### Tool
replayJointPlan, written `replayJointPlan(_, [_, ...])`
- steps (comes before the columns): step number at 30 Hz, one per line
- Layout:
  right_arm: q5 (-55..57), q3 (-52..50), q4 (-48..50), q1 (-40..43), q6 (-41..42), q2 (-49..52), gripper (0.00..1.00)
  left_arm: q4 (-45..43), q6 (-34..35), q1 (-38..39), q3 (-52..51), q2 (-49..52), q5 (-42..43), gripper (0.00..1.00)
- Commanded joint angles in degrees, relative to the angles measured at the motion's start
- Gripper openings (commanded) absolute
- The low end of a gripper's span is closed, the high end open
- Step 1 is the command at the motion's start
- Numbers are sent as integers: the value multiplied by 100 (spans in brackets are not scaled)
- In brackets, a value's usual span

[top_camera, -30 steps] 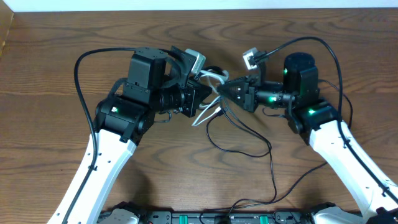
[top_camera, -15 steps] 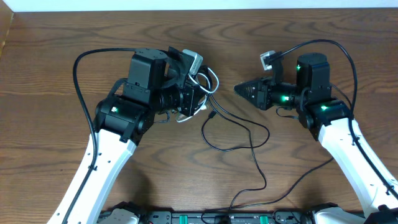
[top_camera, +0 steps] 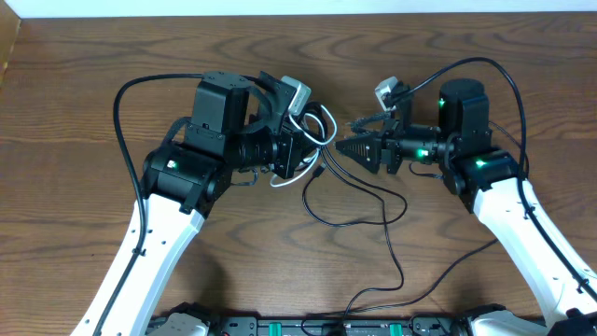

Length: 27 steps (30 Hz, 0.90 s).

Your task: Untangle cables

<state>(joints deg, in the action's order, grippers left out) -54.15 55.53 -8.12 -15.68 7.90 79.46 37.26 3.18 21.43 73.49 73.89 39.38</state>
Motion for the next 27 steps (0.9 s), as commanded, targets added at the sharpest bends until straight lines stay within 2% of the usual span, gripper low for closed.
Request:
replayJointPlan(1, [-109,17,144,-125,-160,-4,65,-24,-7,-7,66,-15,382,8])
replayJointPlan(8, [-109,17,479,-317,-181,-4,63,-26,-4,-7,66,-15,420,8])
replayJointPlan(11, [-107,17,584,-437,-310,-4,58,-28,-7,-7,66,-15,599,8])
replayJointPlan(12, [-107,17,597,-455,-365,-4,51,-28,-9,-7,66,-15,651,8])
replayJointPlan(16, [-81,17,608,-466,-393,-4,4,-33,-9,-9,66,-15,651,8])
replayJointPlan(17, [-81,17,608,-466,-391,-4,1,-46,-9,-7,66,-15,651,8])
replayJointPlan(25, [-83,17,595,-461,-389,-4,1,-44,-9,-9,66,-15,623,8])
replayJointPlan(27, [-85,17,511,-461,-385,-4,1,-28,-9,-9,66,-15,295,8])
